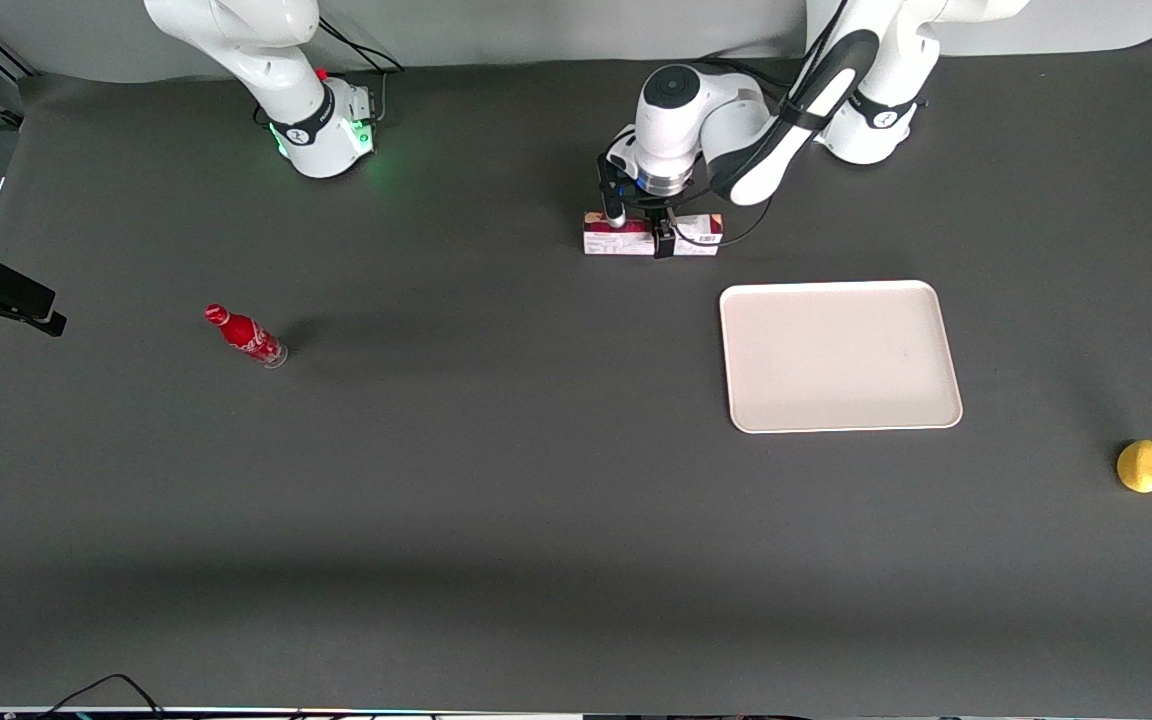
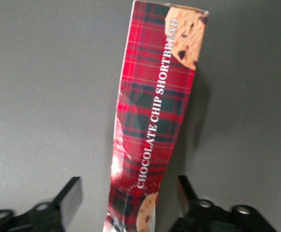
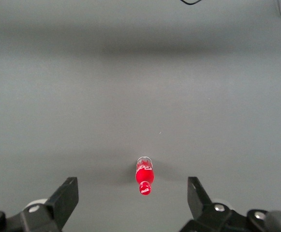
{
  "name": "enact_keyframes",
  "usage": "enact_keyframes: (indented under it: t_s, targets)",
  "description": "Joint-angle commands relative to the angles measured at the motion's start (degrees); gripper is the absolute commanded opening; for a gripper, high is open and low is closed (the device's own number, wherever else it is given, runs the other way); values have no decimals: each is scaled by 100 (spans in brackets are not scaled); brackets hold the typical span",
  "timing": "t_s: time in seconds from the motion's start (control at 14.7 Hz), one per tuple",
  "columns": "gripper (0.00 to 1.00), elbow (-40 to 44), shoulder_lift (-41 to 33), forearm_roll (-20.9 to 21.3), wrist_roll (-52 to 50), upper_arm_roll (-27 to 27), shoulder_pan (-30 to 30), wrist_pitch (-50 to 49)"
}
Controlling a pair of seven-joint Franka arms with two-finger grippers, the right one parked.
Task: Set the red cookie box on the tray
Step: 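Carry the held box over to the white tray's edge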
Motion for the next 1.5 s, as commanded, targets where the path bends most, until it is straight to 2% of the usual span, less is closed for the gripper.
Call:
enact_keyframes:
  t_s: [0.0,0.07,0.14,0.41,0.61,0.68,0.88,0.95,1.16,1.29,1.43]
  targets:
    - [35,187,194,249,-156,198,-234,9]
    - [14,196,203,240,-157,242,-234,9]
    - [0,205,203,231,-174,269,-234,0]
    - [0,214,160,179,-209,304,-217,-18]
    - [0,249,-235,21,-674,295,-191,-149]
    - [0,327,-410,-136,-806,287,-156,-254]
    - [0,975,-912,-1347,-807,269,-129,-1332]
    - [0,1300,-991,-1586,-798,278,-51,-1745]
    - [0,2206,-1080,-1720,-772,356,344,-2757]
    - [0,2742,-1176,-1877,-772,829,398,-3337]
    - [0,3174,-1343,-2228,-763,1338,564,-3743]
